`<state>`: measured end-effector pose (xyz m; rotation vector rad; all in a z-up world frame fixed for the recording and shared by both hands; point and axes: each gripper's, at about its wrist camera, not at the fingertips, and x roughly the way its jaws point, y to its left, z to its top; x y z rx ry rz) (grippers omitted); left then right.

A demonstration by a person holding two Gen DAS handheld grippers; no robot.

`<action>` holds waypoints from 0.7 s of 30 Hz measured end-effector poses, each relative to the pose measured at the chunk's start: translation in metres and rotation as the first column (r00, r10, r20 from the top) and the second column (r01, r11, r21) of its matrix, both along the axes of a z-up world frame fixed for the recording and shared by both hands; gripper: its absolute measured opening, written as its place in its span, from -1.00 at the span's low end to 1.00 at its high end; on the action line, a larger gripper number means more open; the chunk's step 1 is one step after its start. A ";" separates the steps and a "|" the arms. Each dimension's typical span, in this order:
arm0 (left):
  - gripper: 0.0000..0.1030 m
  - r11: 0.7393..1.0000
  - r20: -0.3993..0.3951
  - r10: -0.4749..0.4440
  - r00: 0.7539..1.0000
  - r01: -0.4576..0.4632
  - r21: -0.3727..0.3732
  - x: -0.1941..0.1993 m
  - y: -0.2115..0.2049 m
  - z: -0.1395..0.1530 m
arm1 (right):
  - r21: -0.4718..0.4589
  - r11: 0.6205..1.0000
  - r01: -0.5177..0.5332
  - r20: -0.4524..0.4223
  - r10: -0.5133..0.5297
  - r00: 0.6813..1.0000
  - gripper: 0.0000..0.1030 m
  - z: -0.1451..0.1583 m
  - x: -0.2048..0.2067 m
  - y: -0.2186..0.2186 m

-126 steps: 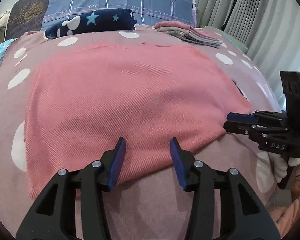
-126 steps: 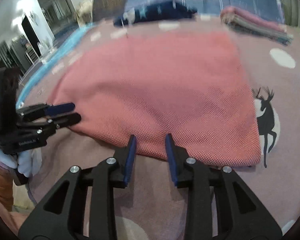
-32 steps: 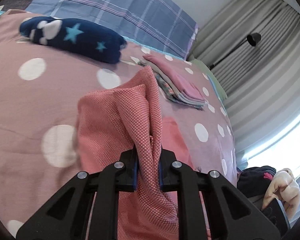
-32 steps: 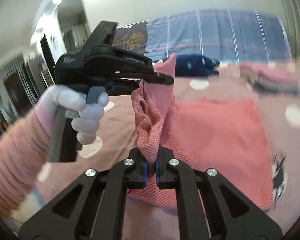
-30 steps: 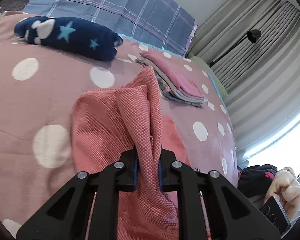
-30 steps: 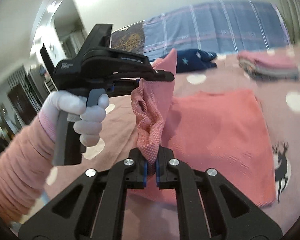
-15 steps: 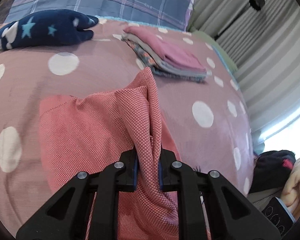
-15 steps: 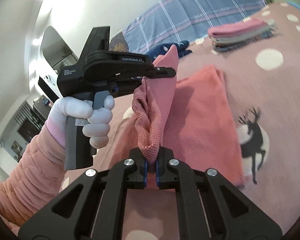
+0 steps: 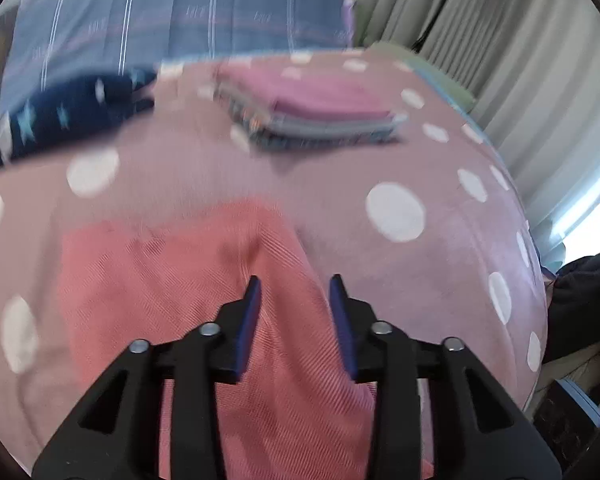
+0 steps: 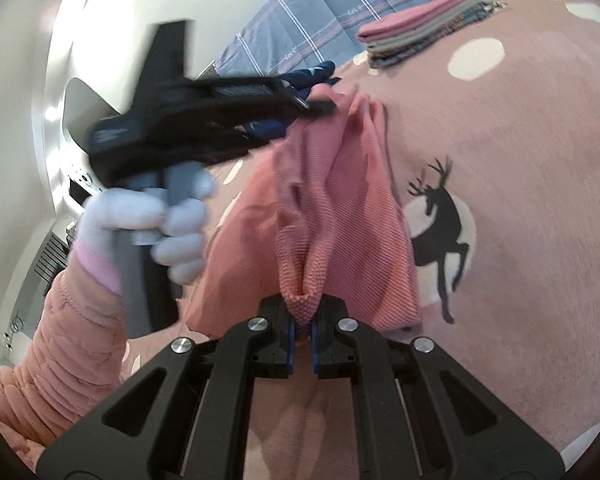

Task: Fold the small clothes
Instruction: 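Open the left gripper while the right gripper folds the held edge over and releases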

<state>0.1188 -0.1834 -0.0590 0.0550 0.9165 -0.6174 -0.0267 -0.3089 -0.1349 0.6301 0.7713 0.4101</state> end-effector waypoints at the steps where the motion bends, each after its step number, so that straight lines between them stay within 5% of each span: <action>1: -0.24 1.000 0.051 -0.003 0.999 0.002 0.014 -0.008 0.003 0.010 | 0.015 1.000 0.000 -0.011 0.001 1.000 -0.90 -0.003 0.000 -0.002; 10: -0.08 0.993 0.218 -0.046 0.975 0.022 0.113 -0.101 0.070 0.023 | 0.049 0.999 -0.011 -0.039 0.012 0.999 -0.88 -0.010 -0.002 -0.008; 15: 0.03 0.973 0.220 -0.065 0.973 0.012 0.233 -0.155 0.102 -0.003 | 0.051 0.999 -0.015 -0.038 0.017 0.999 -0.88 -0.005 0.004 -0.009; 21: 0.06 0.963 0.164 -0.031 0.986 -0.014 0.270 -0.176 0.120 -0.036 | 0.054 0.998 -0.008 -0.008 0.009 1.000 -0.88 0.007 0.008 -0.011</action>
